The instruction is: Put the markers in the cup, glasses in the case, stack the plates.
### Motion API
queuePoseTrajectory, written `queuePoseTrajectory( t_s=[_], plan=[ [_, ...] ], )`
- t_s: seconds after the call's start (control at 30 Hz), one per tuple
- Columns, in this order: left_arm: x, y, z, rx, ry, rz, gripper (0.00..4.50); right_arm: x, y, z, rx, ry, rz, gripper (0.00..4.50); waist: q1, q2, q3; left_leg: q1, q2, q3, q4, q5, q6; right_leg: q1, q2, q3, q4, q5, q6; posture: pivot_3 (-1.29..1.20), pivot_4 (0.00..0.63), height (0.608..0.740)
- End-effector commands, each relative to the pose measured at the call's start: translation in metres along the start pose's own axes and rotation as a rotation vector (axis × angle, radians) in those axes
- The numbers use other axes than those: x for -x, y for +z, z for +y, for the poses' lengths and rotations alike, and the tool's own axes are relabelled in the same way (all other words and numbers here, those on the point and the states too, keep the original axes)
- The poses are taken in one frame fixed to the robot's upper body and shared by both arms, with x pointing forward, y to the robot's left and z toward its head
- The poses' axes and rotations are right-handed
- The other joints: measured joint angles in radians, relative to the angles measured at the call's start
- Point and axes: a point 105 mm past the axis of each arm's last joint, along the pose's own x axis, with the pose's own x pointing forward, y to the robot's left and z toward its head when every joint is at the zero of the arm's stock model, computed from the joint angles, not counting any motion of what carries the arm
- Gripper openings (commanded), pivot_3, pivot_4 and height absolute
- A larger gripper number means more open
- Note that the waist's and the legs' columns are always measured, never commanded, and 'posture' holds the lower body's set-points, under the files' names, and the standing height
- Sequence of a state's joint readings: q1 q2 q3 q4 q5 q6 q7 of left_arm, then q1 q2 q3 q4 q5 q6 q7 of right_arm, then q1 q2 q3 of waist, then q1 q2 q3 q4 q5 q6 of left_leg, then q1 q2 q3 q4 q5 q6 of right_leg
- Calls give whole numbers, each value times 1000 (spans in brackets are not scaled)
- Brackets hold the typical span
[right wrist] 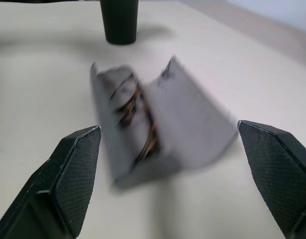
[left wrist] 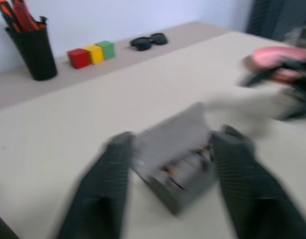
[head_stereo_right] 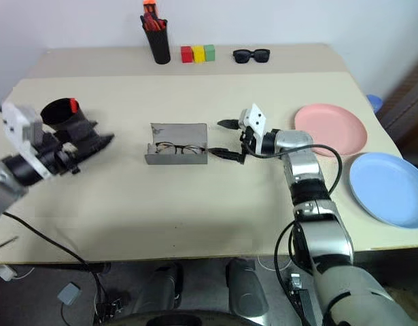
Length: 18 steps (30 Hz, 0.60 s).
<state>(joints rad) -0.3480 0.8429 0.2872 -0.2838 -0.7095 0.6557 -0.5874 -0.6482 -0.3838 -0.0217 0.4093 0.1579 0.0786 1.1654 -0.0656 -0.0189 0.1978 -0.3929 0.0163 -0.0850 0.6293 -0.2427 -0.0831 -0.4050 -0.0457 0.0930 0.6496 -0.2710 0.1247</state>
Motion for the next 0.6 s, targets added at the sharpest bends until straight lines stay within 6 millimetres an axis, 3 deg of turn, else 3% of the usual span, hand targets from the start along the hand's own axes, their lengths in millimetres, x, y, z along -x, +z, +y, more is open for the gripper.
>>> queuePoseTrajectory(
  t_s=[0.03, 0.07, 0.13, 0.2, 0.27, 0.43, 0.6],
  plan=[
    [-26, -2, 21, -76, 53, 63, 545, 8, 19, 10, 52, -56, -14, 4500, -7, 0, 0, 0, 0, 1, 0, 0, 0, 0, 0, 1, 0, 0, 0, 0, 150, 740],
    [-34, -1, 27, -101, 63, 72, 33, 10, 16, 14, 55, -66, -1, 4500, -9, 0, 0, 0, 0, 2, 0, 0, 0, -1, 0, 2, 0, 0, 0, 0, 150, 740],
    [-43, -1, 33, -131, 70, 83, 33, 10, 15, 19, 57, -78, 11, 4500, -11, 0, 0, 0, 0, 2, -1, 0, 0, -1, 0, 2, 0, 0, 0, 0, 150, 740],
    [-75, 3, 50, -231, 136, 128, 33, 14, 13, 29, 43, -114, -4, 4500, 2, 0, 1, 0, 0, 2, -1, 0, 0, -2, 0, 2, 0, 0, 0, 0, 150, 740],
    [-103, 4, 52, -350, 127, 184, 33, 21, 10, 33, 33, -167, -4, 4500, 19, -1, 0, -1, 0, -1, 0, 0, 0, -2, 1, -1, 0, 0, 0, 0, 150, 740],
    [-127, -20, 64, -488, 117, 375, 33, 32, 4, 35, 36, -226, 27, 4500, 20, -1, 0, -5, -3, 1, 2, 0, 0, -2, -2, 1, -4, 0, 1, 0, 150, 740],
    [-147, -27, 53, -560, 58, 425, 33, 39, 3, 37, 30, -267, 37, 4500, 20, -1, 0, -7, -2, 1, 0, 0, 0, -6, 0, 1, -1, 0, 2, 0, 150, 740]
  ],
)
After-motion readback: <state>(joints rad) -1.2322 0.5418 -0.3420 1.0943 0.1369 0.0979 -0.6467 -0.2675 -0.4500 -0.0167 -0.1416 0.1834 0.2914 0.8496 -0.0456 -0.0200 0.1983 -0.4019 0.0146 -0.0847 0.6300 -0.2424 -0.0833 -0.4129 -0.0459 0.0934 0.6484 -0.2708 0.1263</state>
